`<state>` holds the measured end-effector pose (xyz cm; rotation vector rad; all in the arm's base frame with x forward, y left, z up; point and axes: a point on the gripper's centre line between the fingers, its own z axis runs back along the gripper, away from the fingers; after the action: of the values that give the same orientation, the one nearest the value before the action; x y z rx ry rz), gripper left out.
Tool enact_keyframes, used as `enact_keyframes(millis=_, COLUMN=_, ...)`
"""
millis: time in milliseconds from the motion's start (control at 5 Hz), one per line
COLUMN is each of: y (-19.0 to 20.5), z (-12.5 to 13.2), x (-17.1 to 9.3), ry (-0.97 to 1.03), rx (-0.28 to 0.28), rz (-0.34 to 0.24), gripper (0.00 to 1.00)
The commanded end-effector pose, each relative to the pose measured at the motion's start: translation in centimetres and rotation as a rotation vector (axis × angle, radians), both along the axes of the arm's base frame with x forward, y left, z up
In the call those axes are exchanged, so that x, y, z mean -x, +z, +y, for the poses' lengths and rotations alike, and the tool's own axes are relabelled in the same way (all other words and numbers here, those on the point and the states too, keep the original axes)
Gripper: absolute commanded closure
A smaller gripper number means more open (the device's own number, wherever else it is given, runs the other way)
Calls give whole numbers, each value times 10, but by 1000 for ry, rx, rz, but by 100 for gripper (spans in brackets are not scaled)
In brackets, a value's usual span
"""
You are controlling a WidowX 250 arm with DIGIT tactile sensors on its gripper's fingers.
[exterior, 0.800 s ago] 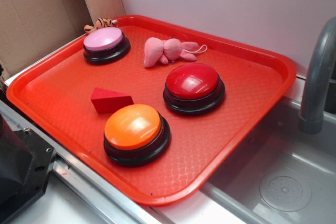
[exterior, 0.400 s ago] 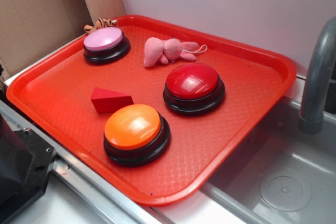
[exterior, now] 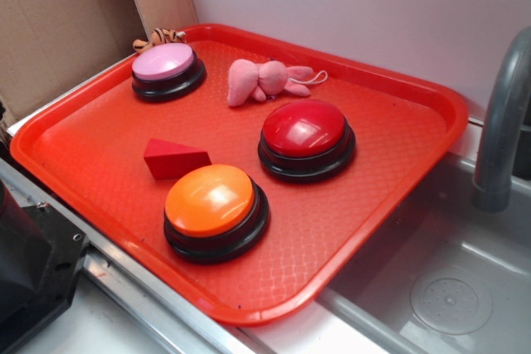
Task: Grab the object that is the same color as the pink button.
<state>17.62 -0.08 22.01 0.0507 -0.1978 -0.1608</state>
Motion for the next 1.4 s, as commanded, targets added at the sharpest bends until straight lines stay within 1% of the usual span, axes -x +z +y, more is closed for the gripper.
enact_keyframes(millis=0, y=-35, z=21, x=-70, ry=-177, rx=-136, rz=-47, gripper=0)
enact_keyframes(millis=200, y=-58, z=25, x=-97, ry=-278, rx=-135, rz=-93, gripper=0)
enact_keyframes(millis=400, y=-89, z=25, x=-123, ry=-350, rx=-158, rz=-91, gripper=0)
enact_keyframes(millis=600, y=-122, z=25, x=-142, ry=-418, rx=-113, rz=-116, gripper=0)
enact_keyframes(millis=800, y=-144, z=20, x=-153, ry=-514, rx=-90, rz=-95, gripper=0)
enact_keyframes(millis=1000, y=-159, z=14, x=-157, ry=-540, rx=-103, rz=-59, gripper=0)
enact_keyframes(millis=1200, y=-174, z=14, x=-157, ry=-539, rx=-120, rz=-17, gripper=0)
